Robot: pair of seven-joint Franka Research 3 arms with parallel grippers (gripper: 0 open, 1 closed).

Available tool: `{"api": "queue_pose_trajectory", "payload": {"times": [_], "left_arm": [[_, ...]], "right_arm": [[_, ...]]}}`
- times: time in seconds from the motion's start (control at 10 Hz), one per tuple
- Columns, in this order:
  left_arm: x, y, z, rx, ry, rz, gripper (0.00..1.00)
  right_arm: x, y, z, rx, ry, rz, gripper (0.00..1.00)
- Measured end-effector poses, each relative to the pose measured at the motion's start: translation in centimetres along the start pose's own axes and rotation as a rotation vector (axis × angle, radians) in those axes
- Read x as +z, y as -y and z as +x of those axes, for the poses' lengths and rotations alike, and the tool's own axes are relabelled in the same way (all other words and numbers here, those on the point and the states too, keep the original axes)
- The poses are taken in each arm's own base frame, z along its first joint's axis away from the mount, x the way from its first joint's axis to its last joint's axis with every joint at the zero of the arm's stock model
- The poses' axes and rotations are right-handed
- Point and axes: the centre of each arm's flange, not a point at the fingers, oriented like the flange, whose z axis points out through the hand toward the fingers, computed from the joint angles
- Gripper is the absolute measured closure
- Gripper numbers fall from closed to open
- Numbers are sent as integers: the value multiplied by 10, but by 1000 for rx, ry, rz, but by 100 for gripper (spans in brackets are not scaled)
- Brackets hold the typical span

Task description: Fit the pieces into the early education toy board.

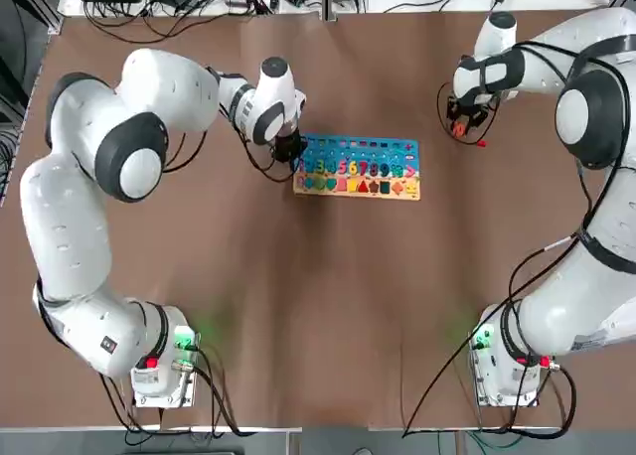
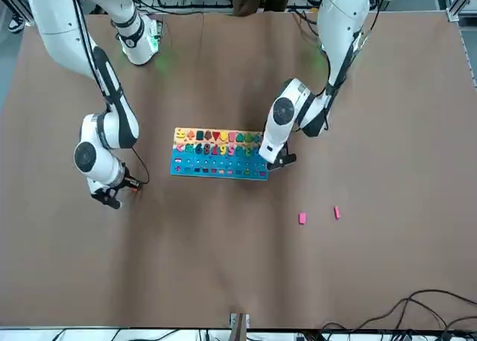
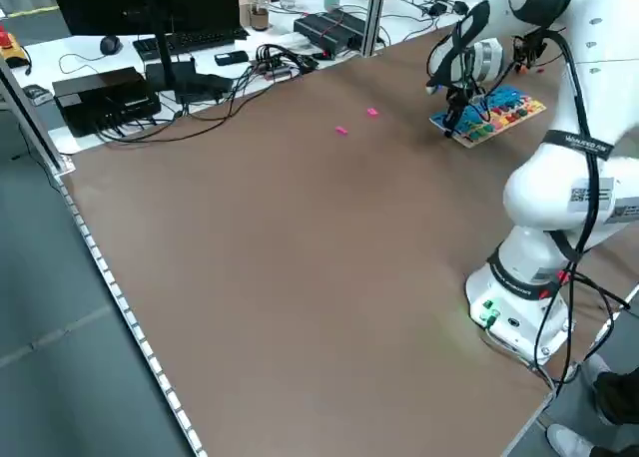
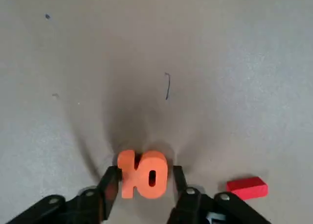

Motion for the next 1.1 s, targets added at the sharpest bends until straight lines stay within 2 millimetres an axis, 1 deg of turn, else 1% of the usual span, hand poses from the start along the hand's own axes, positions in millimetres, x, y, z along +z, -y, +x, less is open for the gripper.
{"api": "queue_pose_trajectory", "payload": {"times": [0.1, 0.2, 0.3, 0.4, 0.5, 0.6, 0.7, 0.8, 0.9, 1.0, 1.1], "left_arm": [[-16, 1, 24, -21, -8, -9, 94], [-40, 8, 53, -31, -18, -19, 93], [-67, 20, 85, -33, -31, -30, 91], [-94, 37, 113, -10, -43, -35, 85], [-114, 54, 136, 31, -57, -41, 73], [-126, 70, 155, 80, -67, -44, 57], [-127, 82, 165, 129, -69, -43, 43], [-123, 88, 171, 172, -65, -39, 28], [-118, 92, 174, 208, -60, -36, 27], [-110, 93, 179, 233, -52, -33, 27], [-97, 92, 184, 248, -41, -32, 27]], "right_arm": [[0, 0, 0, 0, 1, -1, 50], [0, 0, 0, 0, 2, -1, 55], [0, 0, 0, 0, 1, -1, 59], [0, 0, 0, 0, 1, -1, 59], [0, 0, 0, 0, 1, -1, 59], [0, 0, 0, 0, 1, 0, 59], [0, 0, 0, 0, 1, 0, 59], [-1, 0, 0, -1, 1, 0, 59], [-4, 3, -1, -5, -3, 3, 59], [-11, 8, -4, -18, -11, 10, 59], [-21, 17, -11, -41, -20, 19, 59]]}}
